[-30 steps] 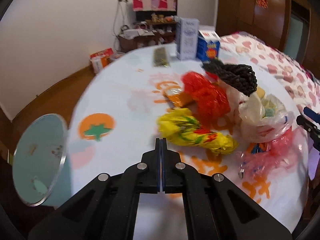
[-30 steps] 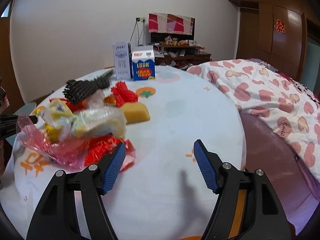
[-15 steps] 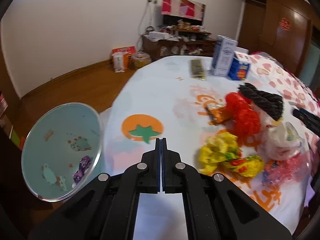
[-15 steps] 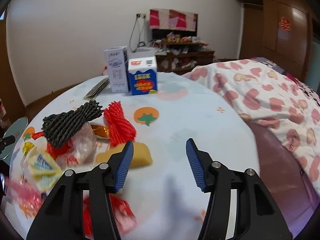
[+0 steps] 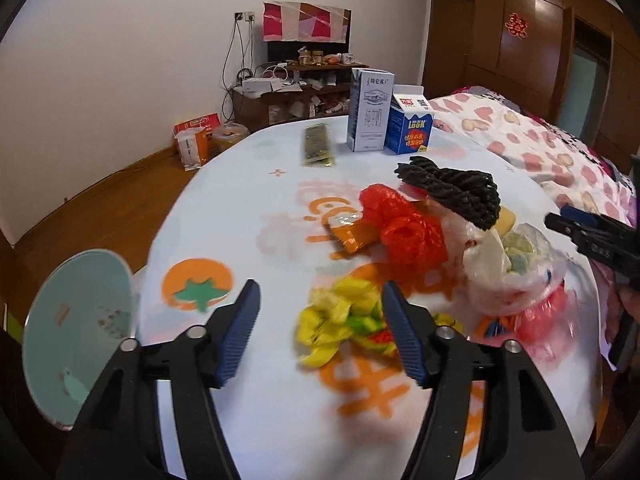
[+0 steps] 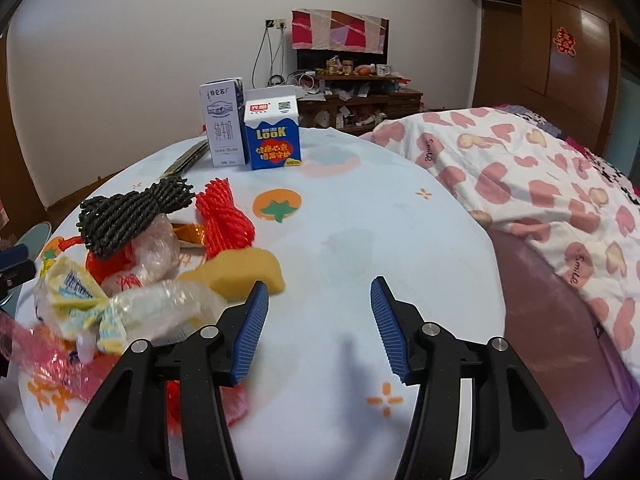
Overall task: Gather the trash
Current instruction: 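Grasp the yellow wrappers with the left tool while the right tool grasps the yellow sponge, then carry the yellow wrappers over the bin with the left tool while the right tool lifts the sponge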
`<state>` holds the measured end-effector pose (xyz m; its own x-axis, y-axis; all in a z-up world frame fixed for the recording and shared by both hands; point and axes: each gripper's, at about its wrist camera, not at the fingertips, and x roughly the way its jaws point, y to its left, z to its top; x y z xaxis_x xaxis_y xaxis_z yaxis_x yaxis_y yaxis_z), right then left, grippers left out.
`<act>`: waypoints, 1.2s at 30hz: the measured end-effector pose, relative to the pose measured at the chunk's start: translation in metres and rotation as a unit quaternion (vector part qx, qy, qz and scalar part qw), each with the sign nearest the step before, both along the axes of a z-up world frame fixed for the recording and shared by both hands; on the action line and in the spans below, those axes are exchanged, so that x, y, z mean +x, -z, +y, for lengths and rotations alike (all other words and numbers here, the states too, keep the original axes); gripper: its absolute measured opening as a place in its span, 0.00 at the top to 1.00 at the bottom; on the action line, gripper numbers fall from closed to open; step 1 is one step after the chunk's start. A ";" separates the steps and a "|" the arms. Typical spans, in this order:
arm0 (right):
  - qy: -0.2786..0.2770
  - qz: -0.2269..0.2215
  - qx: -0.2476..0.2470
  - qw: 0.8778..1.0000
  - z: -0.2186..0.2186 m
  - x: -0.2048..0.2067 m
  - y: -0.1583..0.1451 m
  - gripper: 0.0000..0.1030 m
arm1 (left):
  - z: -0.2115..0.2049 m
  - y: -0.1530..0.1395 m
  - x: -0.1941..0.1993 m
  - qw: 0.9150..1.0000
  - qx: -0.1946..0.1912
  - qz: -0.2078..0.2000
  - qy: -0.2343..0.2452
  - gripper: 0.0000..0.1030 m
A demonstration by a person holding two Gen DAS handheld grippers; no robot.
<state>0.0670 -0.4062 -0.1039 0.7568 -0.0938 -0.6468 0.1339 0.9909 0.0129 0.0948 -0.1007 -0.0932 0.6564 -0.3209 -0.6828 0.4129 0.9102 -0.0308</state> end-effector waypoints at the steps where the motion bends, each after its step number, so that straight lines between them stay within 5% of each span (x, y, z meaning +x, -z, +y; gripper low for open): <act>1: 0.001 -0.001 0.003 1.000 -0.001 -0.001 0.000 0.48 | -0.006 0.004 0.005 1.000 -0.004 0.012 0.009 0.35; 3: -0.001 -0.002 0.009 1.000 0.000 -0.004 0.001 0.48 | -0.012 0.016 0.014 0.999 -0.004 0.041 0.015 0.37; 4: -0.003 -0.002 0.011 1.000 0.001 -0.005 0.001 0.47 | -0.015 0.024 0.017 0.998 -0.002 0.061 0.019 0.49; 5: -0.007 -0.002 0.011 1.000 0.003 -0.005 0.002 0.47 | -0.016 0.028 0.018 0.997 -0.004 0.068 0.020 0.50; 11: -0.020 -0.004 0.014 1.000 0.011 0.001 -0.003 0.48 | -0.006 0.017 0.005 0.998 -0.014 0.051 0.020 0.65; 17: -0.026 0.016 0.015 0.999 0.011 0.028 -0.006 0.55 | 0.019 -0.001 0.004 0.999 -0.030 0.032 -0.025 0.66; 21: -0.041 0.057 0.021 0.997 0.014 0.054 0.005 0.56 | 0.040 -0.008 0.005 0.997 -0.009 -0.005 -0.083 0.66; 24: -0.057 0.083 0.049 0.994 0.013 0.067 0.016 0.67 | 0.053 -0.008 0.011 0.995 -0.007 -0.003 -0.102 0.66; 26: -0.079 0.091 0.069 0.990 0.014 0.069 0.017 0.83 | 0.061 -0.006 0.011 0.994 -0.004 0.000 -0.113 0.66; 36: -0.093 0.086 0.071 0.989 0.021 0.062 0.020 0.86 | 0.077 -0.007 0.000 0.992 0.005 0.004 -0.128 0.66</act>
<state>0.1291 -0.3857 -0.1243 0.6304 0.1380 -0.7639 -0.0388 0.9884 0.1466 0.0948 -0.0234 -0.0865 0.7103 -0.1378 -0.6903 0.1690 0.9854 -0.0228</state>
